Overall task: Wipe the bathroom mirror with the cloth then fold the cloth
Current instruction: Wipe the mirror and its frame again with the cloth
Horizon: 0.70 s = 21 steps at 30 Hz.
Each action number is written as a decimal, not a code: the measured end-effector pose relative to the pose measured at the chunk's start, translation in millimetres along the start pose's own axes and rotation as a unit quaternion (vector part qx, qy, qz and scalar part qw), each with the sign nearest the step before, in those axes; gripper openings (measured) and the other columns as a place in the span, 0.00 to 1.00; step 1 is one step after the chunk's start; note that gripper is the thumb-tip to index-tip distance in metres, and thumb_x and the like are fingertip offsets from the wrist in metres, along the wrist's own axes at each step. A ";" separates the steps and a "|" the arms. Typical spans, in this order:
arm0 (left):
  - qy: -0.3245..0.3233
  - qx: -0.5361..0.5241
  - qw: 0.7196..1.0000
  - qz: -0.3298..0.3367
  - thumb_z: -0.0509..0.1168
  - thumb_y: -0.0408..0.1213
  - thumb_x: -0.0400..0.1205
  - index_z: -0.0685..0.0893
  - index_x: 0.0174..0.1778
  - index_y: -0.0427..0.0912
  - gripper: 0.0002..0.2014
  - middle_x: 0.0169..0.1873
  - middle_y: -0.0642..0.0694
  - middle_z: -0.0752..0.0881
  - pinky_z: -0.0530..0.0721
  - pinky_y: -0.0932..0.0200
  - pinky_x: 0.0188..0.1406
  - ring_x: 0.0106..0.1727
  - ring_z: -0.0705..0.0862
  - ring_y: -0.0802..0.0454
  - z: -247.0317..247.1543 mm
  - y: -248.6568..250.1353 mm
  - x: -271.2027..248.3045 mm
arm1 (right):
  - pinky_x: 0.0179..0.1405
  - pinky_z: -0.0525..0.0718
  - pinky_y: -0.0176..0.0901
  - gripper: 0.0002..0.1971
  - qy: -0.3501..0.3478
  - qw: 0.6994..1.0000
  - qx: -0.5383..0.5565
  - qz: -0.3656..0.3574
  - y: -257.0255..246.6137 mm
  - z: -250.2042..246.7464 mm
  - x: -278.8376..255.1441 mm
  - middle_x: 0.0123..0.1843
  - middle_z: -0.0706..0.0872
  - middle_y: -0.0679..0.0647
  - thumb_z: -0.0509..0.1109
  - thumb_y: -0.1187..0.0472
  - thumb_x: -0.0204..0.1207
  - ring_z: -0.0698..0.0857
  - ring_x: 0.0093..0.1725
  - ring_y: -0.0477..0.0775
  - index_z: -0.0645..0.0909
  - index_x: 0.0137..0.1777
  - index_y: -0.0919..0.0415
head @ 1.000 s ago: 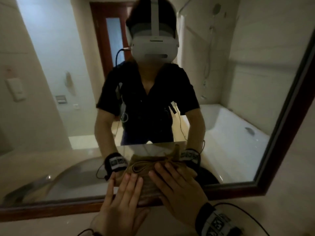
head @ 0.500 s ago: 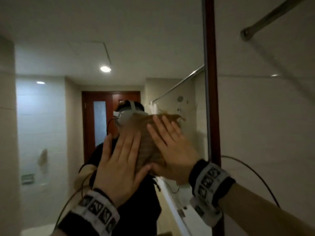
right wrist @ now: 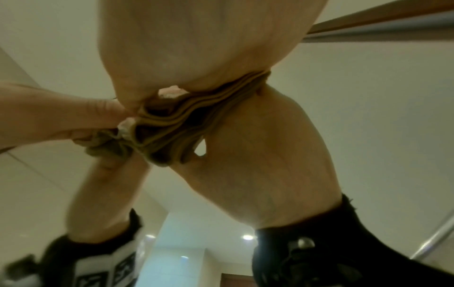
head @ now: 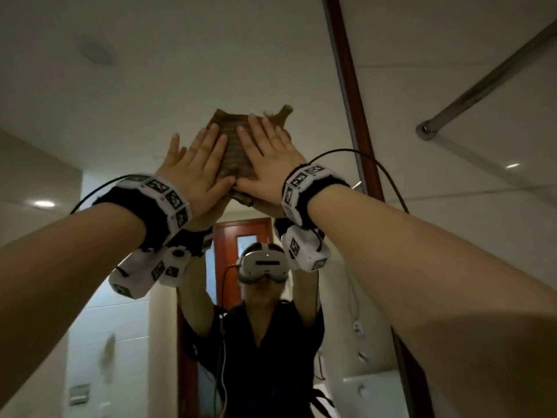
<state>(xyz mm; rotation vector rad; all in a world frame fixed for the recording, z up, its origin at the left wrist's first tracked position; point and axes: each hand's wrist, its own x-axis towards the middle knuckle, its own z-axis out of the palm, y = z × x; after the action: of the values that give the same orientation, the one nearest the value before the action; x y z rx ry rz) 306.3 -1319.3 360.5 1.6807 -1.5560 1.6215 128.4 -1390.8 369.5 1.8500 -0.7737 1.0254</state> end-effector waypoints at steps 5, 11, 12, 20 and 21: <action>0.046 -0.018 0.998 0.029 0.32 0.63 0.81 0.45 0.85 0.39 0.41 0.85 0.39 0.44 0.40 0.35 0.80 0.86 0.46 0.44 13.6 18.6 -26.2 | 0.82 0.36 0.53 0.47 0.003 1.000 0.021 0.001 -5.5 7.4 -32.3 0.87 0.38 0.60 0.52 0.30 0.77 0.39 0.85 0.61 0.41 0.87 0.58; 0.024 -0.063 0.997 0.045 0.36 0.64 0.83 0.48 0.86 0.36 0.41 0.85 0.37 0.45 0.44 0.34 0.82 0.86 0.45 0.44 24.4 60.2 -105.9 | 0.84 0.41 0.59 0.48 -0.023 0.998 0.057 -0.017 -31.8 23.1 -115.6 0.87 0.37 0.61 0.52 0.31 0.76 0.38 0.85 0.62 0.41 0.86 0.59; 0.021 -0.075 0.995 0.055 0.38 0.63 0.84 0.50 0.85 0.35 0.41 0.85 0.36 0.47 0.47 0.33 0.82 0.86 0.46 0.43 29.1 70.8 -130.2 | 0.84 0.43 0.60 0.47 -0.029 0.997 0.068 -0.023 -40.8 29.1 -140.0 0.87 0.37 0.62 0.52 0.32 0.76 0.38 0.85 0.62 0.41 0.86 0.59; -0.137 -0.173 0.972 0.076 0.56 0.63 0.81 0.60 0.83 0.34 0.42 0.84 0.35 0.55 0.62 0.27 0.76 0.85 0.54 0.39 98.8 191.0 -400.2 | 0.84 0.45 0.56 0.40 -0.105 0.977 0.179 -0.038 -160.9 110.4 -417.8 0.87 0.50 0.60 0.60 0.38 0.78 0.50 0.86 0.60 0.56 0.85 0.59; -0.174 -0.173 0.966 0.076 0.56 0.63 0.81 0.60 0.83 0.34 0.43 0.84 0.36 0.56 0.62 0.27 0.76 0.85 0.54 0.38 106.7 208.1 -435.8 | 0.84 0.45 0.55 0.40 -0.132 0.974 0.178 -0.038 -177.0 120.8 -452.9 0.87 0.49 0.58 0.61 0.39 0.78 0.51 0.86 0.60 0.55 0.85 0.58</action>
<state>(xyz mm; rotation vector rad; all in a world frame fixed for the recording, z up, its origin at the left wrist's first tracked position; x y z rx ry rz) 292.2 -1280.4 -132.3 1.7465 -2.0428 1.0650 101.0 -1373.0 -130.5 2.3413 -0.6962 0.9237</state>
